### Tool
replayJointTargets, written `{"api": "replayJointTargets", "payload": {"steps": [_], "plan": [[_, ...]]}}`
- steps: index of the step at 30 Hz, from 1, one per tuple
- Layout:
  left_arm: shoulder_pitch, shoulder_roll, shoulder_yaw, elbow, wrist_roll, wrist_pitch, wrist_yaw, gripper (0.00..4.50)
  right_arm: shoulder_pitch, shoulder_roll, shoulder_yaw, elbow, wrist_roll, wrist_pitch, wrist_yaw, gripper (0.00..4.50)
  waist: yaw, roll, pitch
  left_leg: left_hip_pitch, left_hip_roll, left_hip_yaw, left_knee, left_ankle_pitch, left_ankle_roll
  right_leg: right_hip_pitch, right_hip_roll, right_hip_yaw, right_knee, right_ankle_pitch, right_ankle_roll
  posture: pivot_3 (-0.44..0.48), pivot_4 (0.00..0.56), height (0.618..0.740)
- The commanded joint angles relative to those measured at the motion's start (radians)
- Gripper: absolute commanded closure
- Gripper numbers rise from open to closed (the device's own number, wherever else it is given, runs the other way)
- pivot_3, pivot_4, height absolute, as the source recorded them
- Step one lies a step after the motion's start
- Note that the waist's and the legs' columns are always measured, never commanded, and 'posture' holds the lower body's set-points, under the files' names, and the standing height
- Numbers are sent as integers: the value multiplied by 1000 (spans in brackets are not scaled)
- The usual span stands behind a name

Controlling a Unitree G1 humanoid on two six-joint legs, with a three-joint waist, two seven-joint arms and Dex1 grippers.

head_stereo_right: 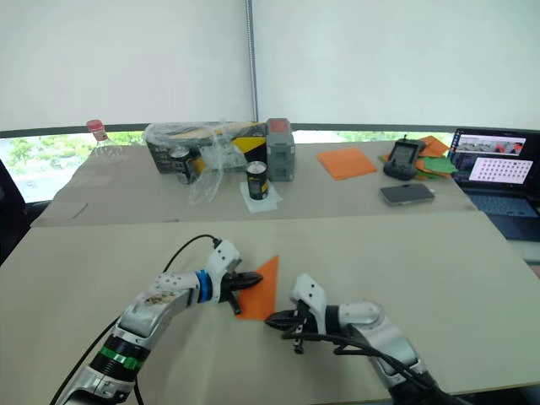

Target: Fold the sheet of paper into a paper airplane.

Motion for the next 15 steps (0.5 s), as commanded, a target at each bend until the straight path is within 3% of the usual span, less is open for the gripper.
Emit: {"api": "replayJointTargets", "payload": {"steps": [1, 6, 10, 15], "plan": [[35, 8, -15, -6, 8, 14, 5, 4441, -40, -29, -62, -94, 105, 113, 16, 4500, 2, 0, 0, -2, 0, 0, 0, 0, 0, -2, 0, 0, 0, 0, 0, 0, 150, 740], [56, 10, -6, -37, 6, 26, 20, 4441, -166, -39, -85, -113, 120, 169, -29, 4500, -3, 0, 1, -5, 1, 0, 0, 0, 0, -5, -2, 0, 0, 1, 1, 0, 150, 740], [65, 4, 2, -52, 3, 31, 40, 4441, -265, 11, -52, 83, -29, 53, -157, 4500, -3, 0, 1, -4, 0, 0, 0, 0, 0, -4, -1, 0, 0, 1, 1, 0, 150, 740], [74, 2, 3, -77, -1, 44, 53, 4441, -338, 83, -17, 306, -116, -34, -211, 4500, -5, 1, 1, -5, -1, 0, 0, 0, 1, -6, -2, 0, 0, 1, 1, 0, 150, 740]]}}
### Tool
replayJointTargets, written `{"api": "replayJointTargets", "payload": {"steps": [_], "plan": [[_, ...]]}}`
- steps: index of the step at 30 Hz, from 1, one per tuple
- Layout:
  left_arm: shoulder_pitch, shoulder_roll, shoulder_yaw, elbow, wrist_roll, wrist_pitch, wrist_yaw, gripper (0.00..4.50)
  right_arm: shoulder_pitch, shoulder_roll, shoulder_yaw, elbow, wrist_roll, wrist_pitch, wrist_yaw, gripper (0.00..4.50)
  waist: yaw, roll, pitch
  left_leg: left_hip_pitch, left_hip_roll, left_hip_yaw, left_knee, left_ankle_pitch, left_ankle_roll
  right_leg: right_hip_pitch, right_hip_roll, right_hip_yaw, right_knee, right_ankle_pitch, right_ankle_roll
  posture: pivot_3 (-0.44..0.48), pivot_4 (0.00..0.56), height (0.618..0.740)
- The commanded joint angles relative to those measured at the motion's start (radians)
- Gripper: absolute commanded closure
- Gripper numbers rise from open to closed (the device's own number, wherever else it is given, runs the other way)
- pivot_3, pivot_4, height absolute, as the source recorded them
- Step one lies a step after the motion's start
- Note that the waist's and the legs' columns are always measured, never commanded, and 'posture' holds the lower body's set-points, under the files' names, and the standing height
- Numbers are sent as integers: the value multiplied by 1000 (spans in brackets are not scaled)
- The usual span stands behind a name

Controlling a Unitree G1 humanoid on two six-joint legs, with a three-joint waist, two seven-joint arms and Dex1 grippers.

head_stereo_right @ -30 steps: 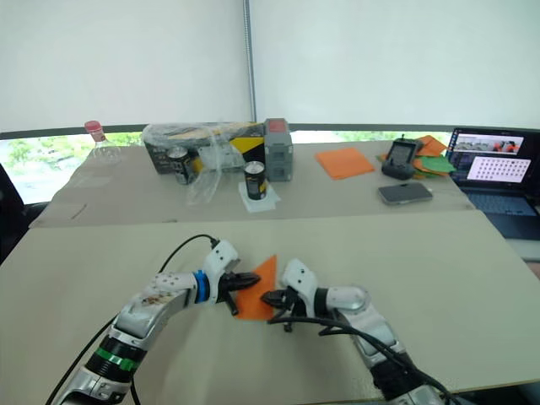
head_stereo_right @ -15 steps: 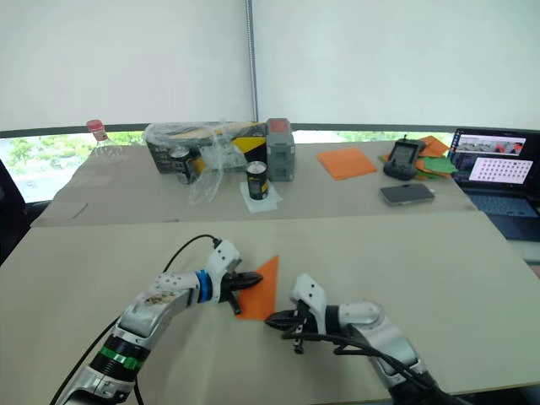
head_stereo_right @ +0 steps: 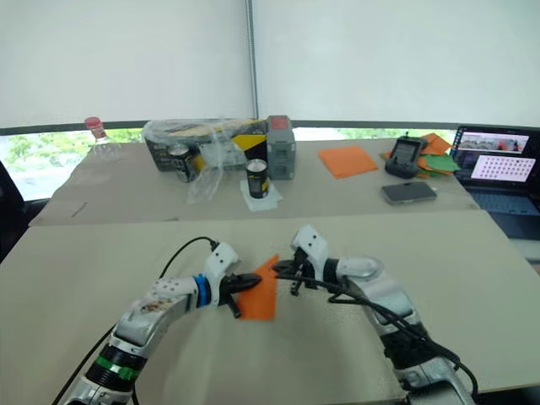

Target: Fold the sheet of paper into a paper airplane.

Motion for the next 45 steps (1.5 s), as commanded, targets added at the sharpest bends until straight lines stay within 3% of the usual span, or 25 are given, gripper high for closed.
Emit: {"api": "replayJointTargets", "payload": {"steps": [1, 7, 13, 17, 29, 38, 43, 45], "plan": [[19, 4, -9, 0, 2, 36, 13, 4441, -35, 36, 3, 70, -20, -60, -8, 4500, -2, 0, 0, 0, 0, 0, 0, 0, 0, 0, 0, 0, 0, 0, 0, 0, 150, 740], [23, 7, 6, -10, 0, 44, 27, 4441, -60, 73, -1, 196, -61, -147, -21, 4500, -6, 0, 0, 1, 1, 0, 0, 0, 0, 1, 1, 0, 0, 0, 0, 0, 150, 740], [33, 9, 4, -22, -3, 47, 31, 4441, -94, 96, -64, 139, 4, -177, 11, 4500, -7, 0, 0, 1, 1, 0, 0, 0, -1, 0, 2, 0, 1, 0, -1, 0, 150, 740], [37, 10, 2, -29, -1, 48, 33, 4441, -93, 91, -37, 113, -10, -172, 45, 4500, -6, 1, 0, 0, 1, 0, -1, 0, -1, -1, 2, 0, 0, 0, 0, 0, 150, 740], [33, 10, 9, -32, 6, 35, 51, 4441, -121, 143, -6, 349, -109, -291, -5, 4500, -7, 1, 0, 0, 1, 0, -1, 1, -1, -1, 2, 0, 1, 1, -1, 0, 150, 740], [47, 4, 3, -49, 1, 43, 62, 4441, -253, 173, -58, 609, -146, -391, -102, 4500, -8, 1, 0, 1, 1, 0, -1, 1, -2, -1, 2, 0, 1, 1, -1, 0, 150, 740], [51, 9, 10, -49, -2, 45, 64, 4441, -231, 151, -87, 563, -122, -423, -77, 4500, -6, 1, 0, 1, 1, 0, -2, 1, -2, -1, 1, 0, 1, 1, -1, 0, 150, 740], [51, 8, 15, -44, -4, 45, 65, 4441, -191, 151, -130, 413, -32, -417, -18, 4500, -5, 1, 0, 1, 1, 0, -2, 1, -2, -1, 2, 0, 0, 1, -1, 0, 150, 740]]}}
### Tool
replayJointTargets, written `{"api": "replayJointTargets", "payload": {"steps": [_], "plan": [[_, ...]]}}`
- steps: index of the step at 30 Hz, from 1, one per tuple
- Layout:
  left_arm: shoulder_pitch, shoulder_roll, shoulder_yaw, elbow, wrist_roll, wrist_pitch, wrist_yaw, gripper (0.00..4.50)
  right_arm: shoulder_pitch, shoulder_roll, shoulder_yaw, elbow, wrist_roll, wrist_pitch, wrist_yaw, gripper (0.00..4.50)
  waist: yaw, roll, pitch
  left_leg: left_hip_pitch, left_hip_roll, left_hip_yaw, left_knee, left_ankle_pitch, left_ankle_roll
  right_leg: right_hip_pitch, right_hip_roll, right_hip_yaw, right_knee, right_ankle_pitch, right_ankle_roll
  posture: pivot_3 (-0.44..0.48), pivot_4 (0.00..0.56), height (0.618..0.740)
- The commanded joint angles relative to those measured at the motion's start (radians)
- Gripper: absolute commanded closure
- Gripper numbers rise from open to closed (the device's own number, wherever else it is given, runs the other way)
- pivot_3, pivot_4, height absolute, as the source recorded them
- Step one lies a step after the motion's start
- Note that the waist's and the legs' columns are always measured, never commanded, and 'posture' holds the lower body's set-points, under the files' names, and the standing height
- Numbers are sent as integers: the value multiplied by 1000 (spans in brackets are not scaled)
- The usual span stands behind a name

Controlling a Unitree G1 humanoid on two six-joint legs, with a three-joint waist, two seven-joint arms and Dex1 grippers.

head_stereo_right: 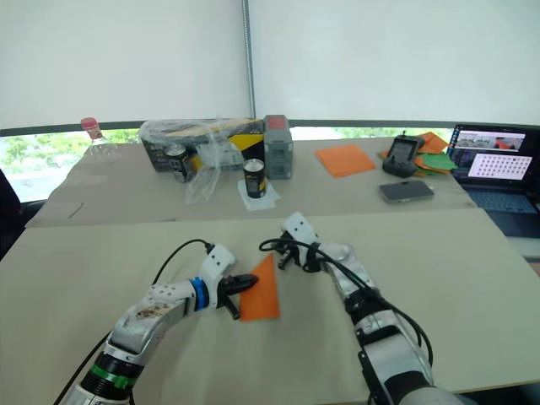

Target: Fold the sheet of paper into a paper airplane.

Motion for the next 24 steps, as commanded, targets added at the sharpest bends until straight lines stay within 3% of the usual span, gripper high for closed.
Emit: {"api": "replayJointTargets", "payload": {"steps": [1, 6, 11, 21, 24], "plan": [[15, 7, 4, 13, 2, 13, 9, 4441, 60, -18, -63, -233, 115, 4, 92, 4500, 0, 0, 0, -1, 0, 0, 0, 0, 0, -1, 0, 0, 0, 0, 0, 0, 150, 740], [4, -4, 11, 29, -2, 13, 11, 4441, 219, -111, 27, -534, 147, 151, 234, 4500, -1, 1, 0, -1, 0, 0, -2, 0, 0, -1, 0, 0, 0, 0, 0, 0, 150, 740], [-21, -8, 13, 57, 25, -44, 22, 4441, 326, -158, 89, -669, 128, 237, 240, 4500, 1, 1, 1, -1, 0, 0, -2, 0, 0, -1, 0, 0, 0, 0, 0, 0, 150, 740], [-96, -9, 35, 173, 9, -122, -23, 4441, 338, -148, 154, -561, 5, 273, 121, 4500, 3, 1, 1, 1, 0, 0, -2, 1, -1, 0, 0, 0, 0, 0, 0, 0, 150, 740], [-177, -48, 57, 268, -11, -167, -35, 4441, 333, -144, 156, -551, -8, 292, 96, 4500, 5, 1, 1, 1, 0, 0, -1, 1, -1, 1, 1, 0, 0, 0, 0, 0, 150, 740]]}}
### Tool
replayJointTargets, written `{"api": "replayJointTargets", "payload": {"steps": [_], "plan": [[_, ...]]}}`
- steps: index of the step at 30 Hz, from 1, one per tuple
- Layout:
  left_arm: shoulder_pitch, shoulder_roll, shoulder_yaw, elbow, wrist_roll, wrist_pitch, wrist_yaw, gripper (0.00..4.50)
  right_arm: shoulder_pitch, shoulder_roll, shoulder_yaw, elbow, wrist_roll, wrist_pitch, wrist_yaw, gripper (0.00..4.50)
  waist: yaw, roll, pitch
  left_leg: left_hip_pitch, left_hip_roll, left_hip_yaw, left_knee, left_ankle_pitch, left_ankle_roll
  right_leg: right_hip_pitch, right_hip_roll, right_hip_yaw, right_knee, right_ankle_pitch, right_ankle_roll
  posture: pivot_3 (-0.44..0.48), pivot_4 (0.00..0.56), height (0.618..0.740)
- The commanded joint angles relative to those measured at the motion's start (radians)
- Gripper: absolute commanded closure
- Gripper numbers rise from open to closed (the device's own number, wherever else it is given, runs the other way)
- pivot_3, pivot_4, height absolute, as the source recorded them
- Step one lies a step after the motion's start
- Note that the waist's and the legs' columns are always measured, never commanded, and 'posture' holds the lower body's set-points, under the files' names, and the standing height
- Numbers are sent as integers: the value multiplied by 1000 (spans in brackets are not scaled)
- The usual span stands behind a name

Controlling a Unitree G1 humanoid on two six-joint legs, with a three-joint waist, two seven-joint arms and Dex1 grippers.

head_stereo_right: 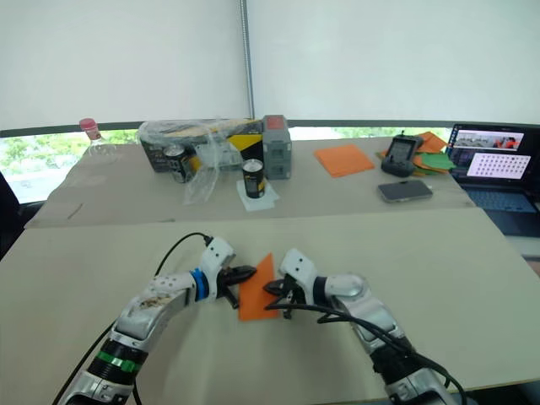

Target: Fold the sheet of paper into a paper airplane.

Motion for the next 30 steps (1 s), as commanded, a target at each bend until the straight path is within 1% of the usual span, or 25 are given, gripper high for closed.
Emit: {"api": "replayJointTargets", "payload": {"steps": [1, 8, 14, 18, 22, 30], "plan": [[-95, -46, 29, 97, -21, -61, -19, 4441, 16, -2, 16, 46, -46, 51, -40, 4500, 4, 0, 0, 0, 0, 0, 0, 0, 0, 0, 0, 0, 0, 0, 0, 0, 150, 740], [-189, -109, 11, 251, 1, -133, -65, 4441, 48, 0, 13, 0, -39, 81, -73, 4500, 0, 0, 0, 0, -1, 0, 1, 0, 0, 1, 0, -1, 0, 1, 0, 0, 150, 740], [-256, -114, 4, 410, 60, -189, -59, 4441, 68, 1, 7, -31, -30, 104, -98, 4500, 3, -1, 0, 0, -1, 0, 1, 0, 0, 1, 0, -1, 0, 1, 0, 0, 150, 740], [-293, -127, -8, 505, 87, -222, -78, 4441, 66, -3, 0, -34, -28, 109, -101, 4500, 4, -1, 0, 0, -2, 0, 2, 0, 0, 1, 0, -2, 0, 1, 1, 0, 150, 740], [-274, -133, 2, 496, 67, -262, -129, 4441, 62, -5, -5, -28, -29, 109, -102, 4500, 4, -1, 0, 0, -2, 0, 2, 0, 0, 1, 0, -2, 0, 1, 1, 0, 150, 740], [-290, -149, 69, 519, 48, -296, -95, 4441, 51, 5, -2, -7, -31, 101, -105, 4500, 4, -1, 0, 0, -2, 0, 2, 0, 1, 1, 0, -1, 0, 1, 1, 0, 150, 740]]}}
